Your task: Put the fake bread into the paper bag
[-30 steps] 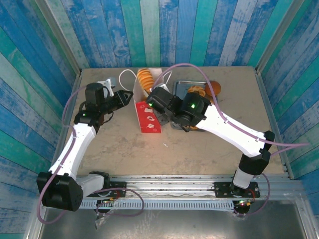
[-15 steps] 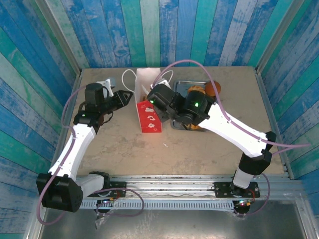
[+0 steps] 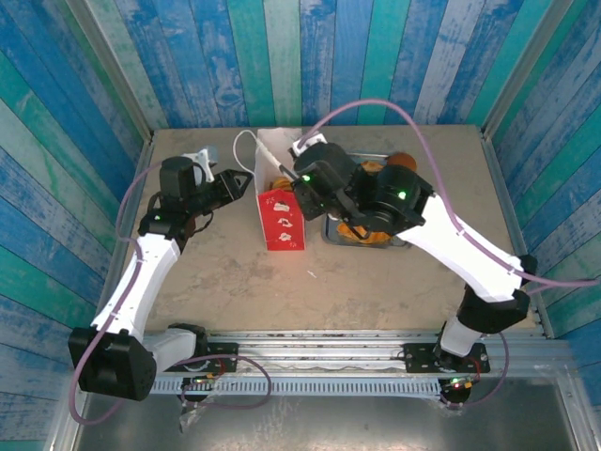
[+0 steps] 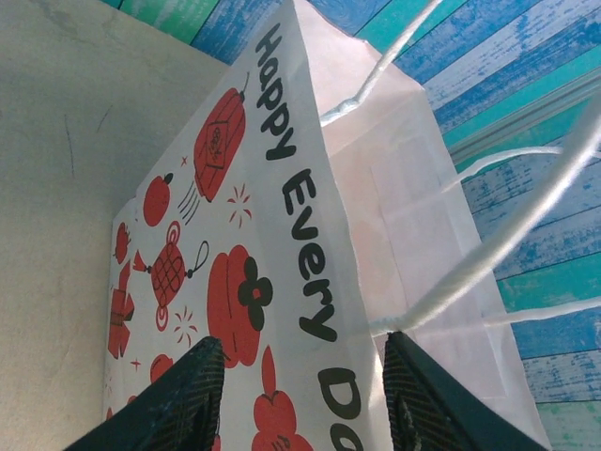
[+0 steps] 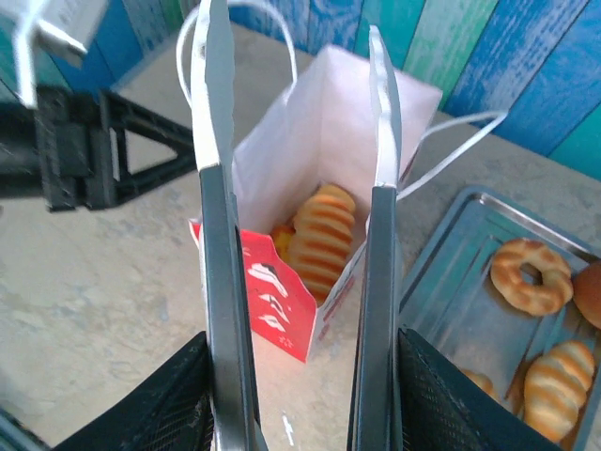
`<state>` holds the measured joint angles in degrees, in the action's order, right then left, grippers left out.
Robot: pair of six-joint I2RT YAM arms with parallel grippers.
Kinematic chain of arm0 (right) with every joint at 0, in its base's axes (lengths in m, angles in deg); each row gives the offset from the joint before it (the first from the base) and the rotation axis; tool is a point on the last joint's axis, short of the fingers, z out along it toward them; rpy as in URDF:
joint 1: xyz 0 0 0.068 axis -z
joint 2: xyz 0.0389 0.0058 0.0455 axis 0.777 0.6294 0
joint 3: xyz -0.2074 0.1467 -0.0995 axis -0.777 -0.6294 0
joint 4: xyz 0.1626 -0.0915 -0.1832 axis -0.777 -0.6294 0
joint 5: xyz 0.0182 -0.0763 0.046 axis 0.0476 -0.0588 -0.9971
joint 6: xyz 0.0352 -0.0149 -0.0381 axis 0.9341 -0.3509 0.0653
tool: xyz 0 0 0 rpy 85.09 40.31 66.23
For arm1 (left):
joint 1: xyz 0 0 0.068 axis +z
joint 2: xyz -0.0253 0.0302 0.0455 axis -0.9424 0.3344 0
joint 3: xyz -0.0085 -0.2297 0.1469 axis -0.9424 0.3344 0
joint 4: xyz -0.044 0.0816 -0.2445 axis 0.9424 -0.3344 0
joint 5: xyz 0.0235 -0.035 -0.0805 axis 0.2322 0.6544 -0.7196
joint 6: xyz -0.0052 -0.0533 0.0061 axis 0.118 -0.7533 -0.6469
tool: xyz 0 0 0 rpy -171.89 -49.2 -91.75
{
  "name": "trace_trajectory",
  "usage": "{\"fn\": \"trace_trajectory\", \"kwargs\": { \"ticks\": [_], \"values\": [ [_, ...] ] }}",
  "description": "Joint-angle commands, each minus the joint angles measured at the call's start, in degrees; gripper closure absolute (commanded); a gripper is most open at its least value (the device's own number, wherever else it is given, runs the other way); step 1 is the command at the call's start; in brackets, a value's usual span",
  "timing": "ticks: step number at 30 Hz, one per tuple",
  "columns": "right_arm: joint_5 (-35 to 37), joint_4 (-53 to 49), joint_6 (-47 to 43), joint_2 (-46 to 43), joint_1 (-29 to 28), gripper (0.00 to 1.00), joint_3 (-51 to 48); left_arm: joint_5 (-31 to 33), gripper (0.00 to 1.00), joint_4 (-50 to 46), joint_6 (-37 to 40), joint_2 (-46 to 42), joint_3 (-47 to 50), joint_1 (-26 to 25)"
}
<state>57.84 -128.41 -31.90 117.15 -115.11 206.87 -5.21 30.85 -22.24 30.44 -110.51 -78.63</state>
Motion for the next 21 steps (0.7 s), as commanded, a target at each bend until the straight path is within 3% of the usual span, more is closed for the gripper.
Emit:
{"fn": "trace_trajectory", "kwargs": {
  "ticks": [1, 9, 15, 21],
  "values": [
    [0.5, 3.9, -1.2, -5.5, -0.4, 0.50, 2.2, -0.6, 0.46, 1.0, 0.7, -3.4, -2.3, -0.2],
    [6.2, 2.1, 1.3, -14.5, 3.1, 0.49, -5.5, 3.2, 0.26, -0.3, 3.4, -7.8, -2.4, -0.1],
    [-1.0, 0.9, 4.4, -22.2, 16.1, 0.49, -17.5, 6.7, 0.15, -0.6, 5.7, -12.3, 0.1, -0.1],
    [-10.3, 0.8, 3.2, -24.5, 29.3, 0.48, -29.3, 7.4, 0.02, -0.7, 7.4, -16.1, 3.3, 0.0]
  ]
}}
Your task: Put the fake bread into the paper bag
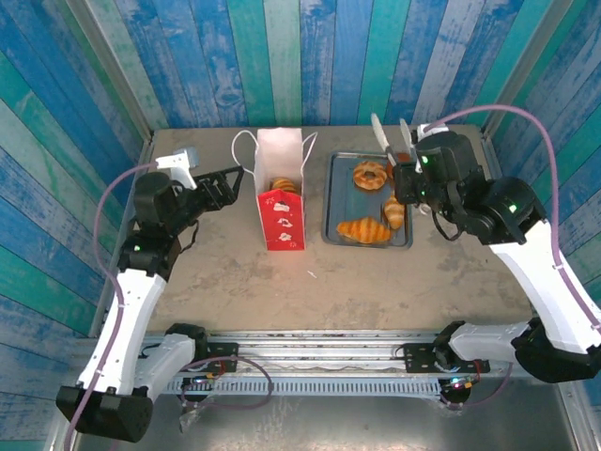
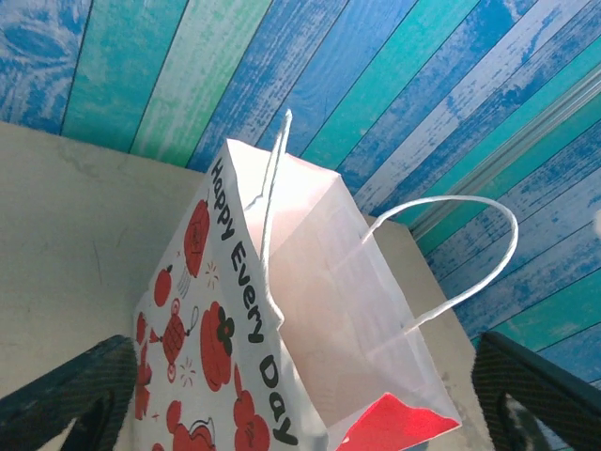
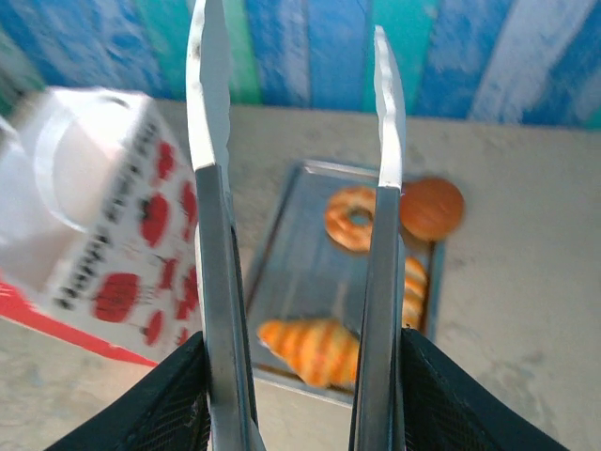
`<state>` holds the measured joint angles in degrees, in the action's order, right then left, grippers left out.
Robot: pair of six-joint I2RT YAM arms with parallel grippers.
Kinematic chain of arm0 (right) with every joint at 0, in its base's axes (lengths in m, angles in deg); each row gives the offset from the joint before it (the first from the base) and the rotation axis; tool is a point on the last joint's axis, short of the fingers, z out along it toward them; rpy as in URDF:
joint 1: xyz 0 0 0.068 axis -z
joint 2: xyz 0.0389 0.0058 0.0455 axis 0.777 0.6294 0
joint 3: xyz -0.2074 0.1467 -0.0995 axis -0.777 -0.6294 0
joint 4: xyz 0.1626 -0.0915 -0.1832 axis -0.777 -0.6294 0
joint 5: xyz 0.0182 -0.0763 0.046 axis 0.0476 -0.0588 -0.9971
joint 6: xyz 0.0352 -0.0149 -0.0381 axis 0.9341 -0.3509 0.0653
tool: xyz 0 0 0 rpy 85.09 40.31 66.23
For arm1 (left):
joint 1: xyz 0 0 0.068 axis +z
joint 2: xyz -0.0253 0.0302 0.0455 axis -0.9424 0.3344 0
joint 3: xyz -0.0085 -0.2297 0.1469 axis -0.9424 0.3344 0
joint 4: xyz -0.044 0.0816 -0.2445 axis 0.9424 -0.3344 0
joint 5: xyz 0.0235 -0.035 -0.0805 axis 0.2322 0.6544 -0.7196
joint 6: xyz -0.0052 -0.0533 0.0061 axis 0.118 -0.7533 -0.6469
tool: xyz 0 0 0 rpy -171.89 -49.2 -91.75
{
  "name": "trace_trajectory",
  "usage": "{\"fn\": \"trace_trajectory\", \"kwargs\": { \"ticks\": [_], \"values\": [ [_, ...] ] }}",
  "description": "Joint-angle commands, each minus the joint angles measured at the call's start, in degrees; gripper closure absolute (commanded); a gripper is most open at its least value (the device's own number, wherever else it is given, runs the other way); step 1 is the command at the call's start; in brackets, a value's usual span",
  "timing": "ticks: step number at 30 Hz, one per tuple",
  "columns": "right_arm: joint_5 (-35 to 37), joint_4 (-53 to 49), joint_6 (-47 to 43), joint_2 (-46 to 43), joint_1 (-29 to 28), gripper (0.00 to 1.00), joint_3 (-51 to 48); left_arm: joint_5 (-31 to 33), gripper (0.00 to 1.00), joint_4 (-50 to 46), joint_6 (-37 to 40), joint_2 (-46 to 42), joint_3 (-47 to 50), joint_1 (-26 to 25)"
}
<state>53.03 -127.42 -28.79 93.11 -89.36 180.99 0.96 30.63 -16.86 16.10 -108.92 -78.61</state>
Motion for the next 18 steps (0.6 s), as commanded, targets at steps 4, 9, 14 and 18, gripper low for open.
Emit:
{"fn": "trace_trajectory", "kwargs": {
  "ticks": [4, 9, 14, 18],
  "values": [
    [-10.0, -0.2, -1.2, 0.6, 10.6, 0.48, -11.4, 1.6, 0.01, -1.6, 2.4, -3.3, 3.3, 0.0],
    [-9.6, -0.3, -0.2, 2.2, 14.0, 0.50, -20.0, 0.9, 0.06, -1.8, 3.1, -4.0, 4.8, 0.0],
    [-11.1, -0.2, -0.9, 4.6, 15.0, 0.49, -24.5, -1.7, 0.06, -1.3, 3.4, -3.3, 5.7, 0.0],
    [-12.6, 0.0, -1.6, 7.0, 16.1, 0.49, -26.3, -2.5, 0.06, -0.7, 3.3, -3.1, 6.3, 0.0]
  ]
}}
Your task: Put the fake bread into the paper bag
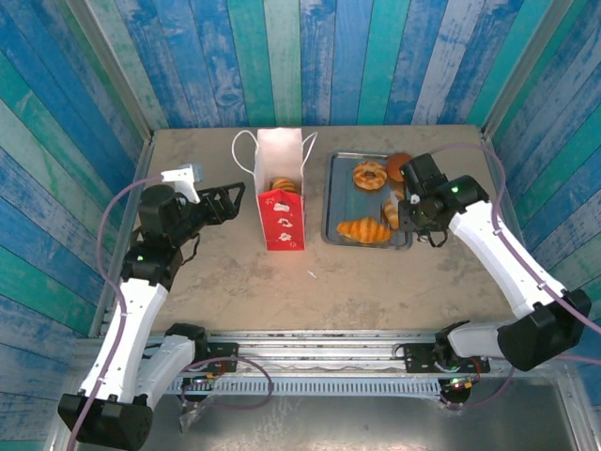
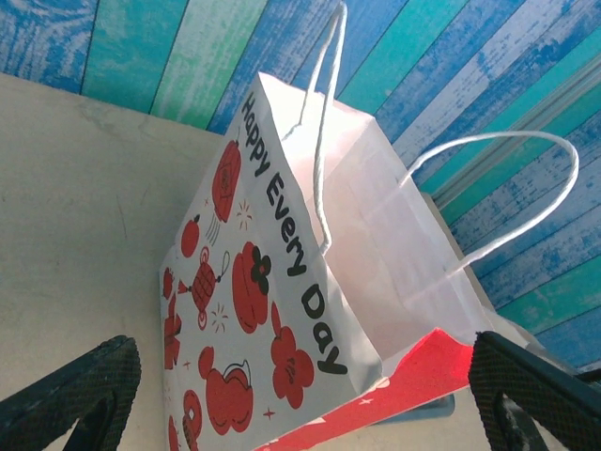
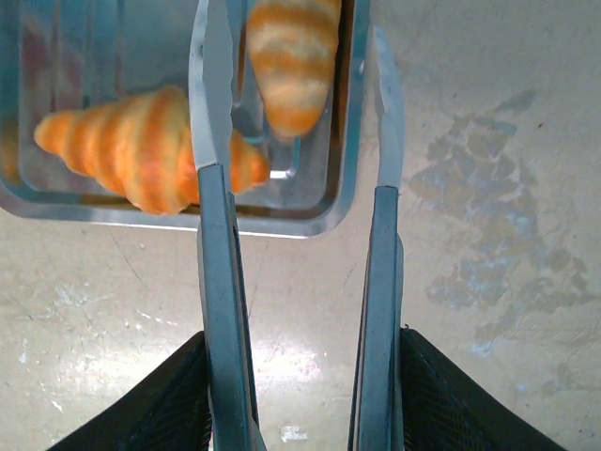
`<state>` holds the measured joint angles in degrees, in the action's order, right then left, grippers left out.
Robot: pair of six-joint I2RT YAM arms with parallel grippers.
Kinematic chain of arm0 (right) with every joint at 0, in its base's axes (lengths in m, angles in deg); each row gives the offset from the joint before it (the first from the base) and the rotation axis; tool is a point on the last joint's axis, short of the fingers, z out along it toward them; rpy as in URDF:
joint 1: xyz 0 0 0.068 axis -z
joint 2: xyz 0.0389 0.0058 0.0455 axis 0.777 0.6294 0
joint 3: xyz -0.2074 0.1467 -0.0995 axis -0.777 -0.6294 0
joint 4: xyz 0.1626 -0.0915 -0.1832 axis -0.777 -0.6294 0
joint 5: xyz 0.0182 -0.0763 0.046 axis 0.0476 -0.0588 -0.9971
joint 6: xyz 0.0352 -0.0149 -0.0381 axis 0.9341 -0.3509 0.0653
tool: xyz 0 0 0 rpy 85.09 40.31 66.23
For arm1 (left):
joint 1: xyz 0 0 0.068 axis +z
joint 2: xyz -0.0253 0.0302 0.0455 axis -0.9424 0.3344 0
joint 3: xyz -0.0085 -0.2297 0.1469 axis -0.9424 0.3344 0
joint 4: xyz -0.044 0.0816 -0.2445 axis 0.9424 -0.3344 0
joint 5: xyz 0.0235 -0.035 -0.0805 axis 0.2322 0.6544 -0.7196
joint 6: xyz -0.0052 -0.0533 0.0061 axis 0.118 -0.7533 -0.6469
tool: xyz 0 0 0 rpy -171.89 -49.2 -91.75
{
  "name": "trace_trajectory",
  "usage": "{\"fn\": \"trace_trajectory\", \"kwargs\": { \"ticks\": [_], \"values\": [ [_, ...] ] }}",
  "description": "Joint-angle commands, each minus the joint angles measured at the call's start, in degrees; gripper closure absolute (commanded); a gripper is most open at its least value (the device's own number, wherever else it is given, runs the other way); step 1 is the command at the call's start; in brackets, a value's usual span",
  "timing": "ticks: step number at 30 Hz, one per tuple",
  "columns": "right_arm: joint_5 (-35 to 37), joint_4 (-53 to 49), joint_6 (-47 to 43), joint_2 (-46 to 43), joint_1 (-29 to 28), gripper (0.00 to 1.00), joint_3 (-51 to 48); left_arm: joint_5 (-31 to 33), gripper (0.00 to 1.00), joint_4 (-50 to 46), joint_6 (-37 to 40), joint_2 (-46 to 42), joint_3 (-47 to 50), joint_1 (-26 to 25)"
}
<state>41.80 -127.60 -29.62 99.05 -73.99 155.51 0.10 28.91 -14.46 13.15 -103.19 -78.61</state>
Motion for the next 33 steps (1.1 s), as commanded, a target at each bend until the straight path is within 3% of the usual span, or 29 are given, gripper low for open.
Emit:
{"fn": "trace_trajectory", "kwargs": {
  "ticks": [1, 33],
  "values": [
    [-1.4, 0.3, -0.9, 1.5, 0.8, 0.49, -1.1, -1.7, 0.06, 0.9, 1.1, -0.1, 0.5, 0.0],
    [-2.0, 6.6, -3.2, 11.6, 2.3, 0.49, -2.4, -1.2, 0.06, -0.4, 1.9, 0.6, -0.5, 0.0]
  ]
}}
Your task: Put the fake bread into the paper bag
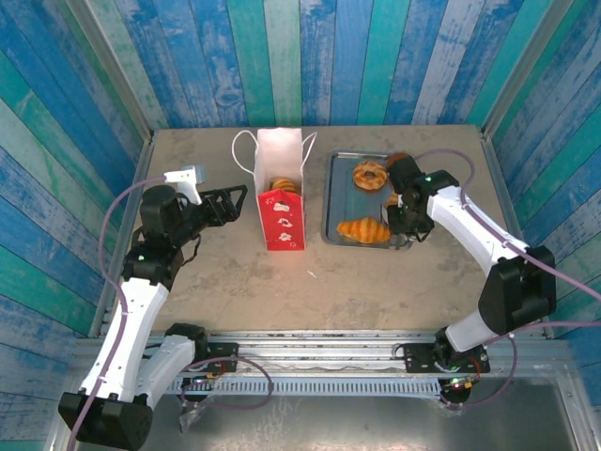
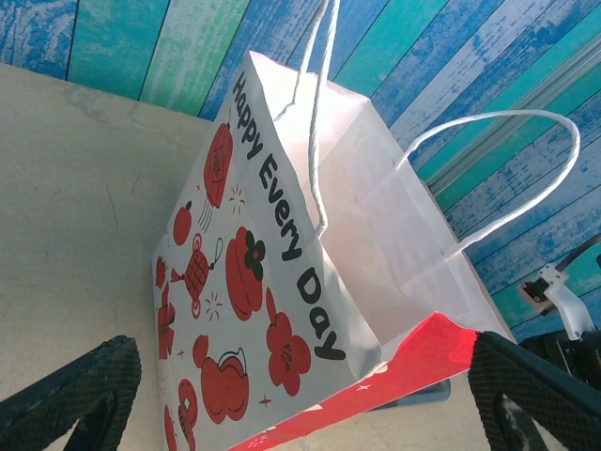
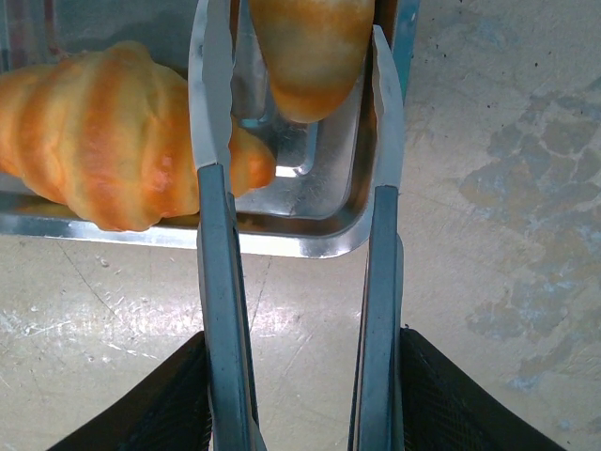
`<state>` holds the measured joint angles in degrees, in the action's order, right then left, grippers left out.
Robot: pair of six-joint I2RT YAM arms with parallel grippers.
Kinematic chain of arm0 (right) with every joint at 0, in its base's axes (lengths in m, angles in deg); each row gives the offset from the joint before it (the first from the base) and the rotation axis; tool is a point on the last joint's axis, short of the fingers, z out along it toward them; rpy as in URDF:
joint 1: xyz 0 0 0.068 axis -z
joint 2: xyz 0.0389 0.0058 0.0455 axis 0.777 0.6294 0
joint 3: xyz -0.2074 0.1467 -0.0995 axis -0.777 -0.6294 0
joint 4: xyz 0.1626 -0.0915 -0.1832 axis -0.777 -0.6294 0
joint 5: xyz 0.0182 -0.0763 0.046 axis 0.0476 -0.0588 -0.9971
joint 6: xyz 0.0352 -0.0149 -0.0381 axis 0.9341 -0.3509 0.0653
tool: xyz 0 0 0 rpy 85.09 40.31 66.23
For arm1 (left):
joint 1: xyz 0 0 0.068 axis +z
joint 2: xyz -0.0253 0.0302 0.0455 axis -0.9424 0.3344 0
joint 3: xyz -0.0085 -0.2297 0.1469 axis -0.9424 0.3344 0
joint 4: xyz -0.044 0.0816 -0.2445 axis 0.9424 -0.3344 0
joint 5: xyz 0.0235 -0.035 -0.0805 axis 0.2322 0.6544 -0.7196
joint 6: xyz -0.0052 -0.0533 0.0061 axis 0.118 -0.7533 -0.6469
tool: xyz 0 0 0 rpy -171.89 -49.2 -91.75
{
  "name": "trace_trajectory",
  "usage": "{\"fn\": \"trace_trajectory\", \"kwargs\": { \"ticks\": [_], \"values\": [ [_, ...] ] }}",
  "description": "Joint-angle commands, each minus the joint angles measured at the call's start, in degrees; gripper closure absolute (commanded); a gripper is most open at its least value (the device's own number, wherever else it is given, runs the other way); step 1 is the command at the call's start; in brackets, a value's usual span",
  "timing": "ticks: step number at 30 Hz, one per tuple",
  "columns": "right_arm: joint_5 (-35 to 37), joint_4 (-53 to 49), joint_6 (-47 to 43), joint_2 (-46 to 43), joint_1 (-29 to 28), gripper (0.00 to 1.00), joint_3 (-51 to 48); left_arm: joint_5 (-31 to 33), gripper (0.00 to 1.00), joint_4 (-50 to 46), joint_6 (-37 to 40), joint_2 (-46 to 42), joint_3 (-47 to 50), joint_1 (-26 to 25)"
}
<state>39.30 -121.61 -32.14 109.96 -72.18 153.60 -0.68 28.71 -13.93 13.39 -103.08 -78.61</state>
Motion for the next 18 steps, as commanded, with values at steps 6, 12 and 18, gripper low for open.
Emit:
{"fn": "trace_trajectory", "kwargs": {
  "ticks": [6, 12, 18],
  "values": [
    [0.4, 1.3, -0.8, 1.9, 0.6, 0.50, -0.9, -0.2, 0.06, -0.5, 1.4, 0.3, -0.6, 0.0],
    [0.7, 1.7, -0.8, 2.3, 0.7, 0.56, -1.5, -0.1, 0.06, -1.2, 1.0, 0.3, -0.9, 0.0],
    [1.5, 1.6, -0.8, 0.2, 0.7, 0.72, -1.4, -0.7, 0.06, -3.2, -1.5, 1.2, -2.9, 0.0]
  ]
}}
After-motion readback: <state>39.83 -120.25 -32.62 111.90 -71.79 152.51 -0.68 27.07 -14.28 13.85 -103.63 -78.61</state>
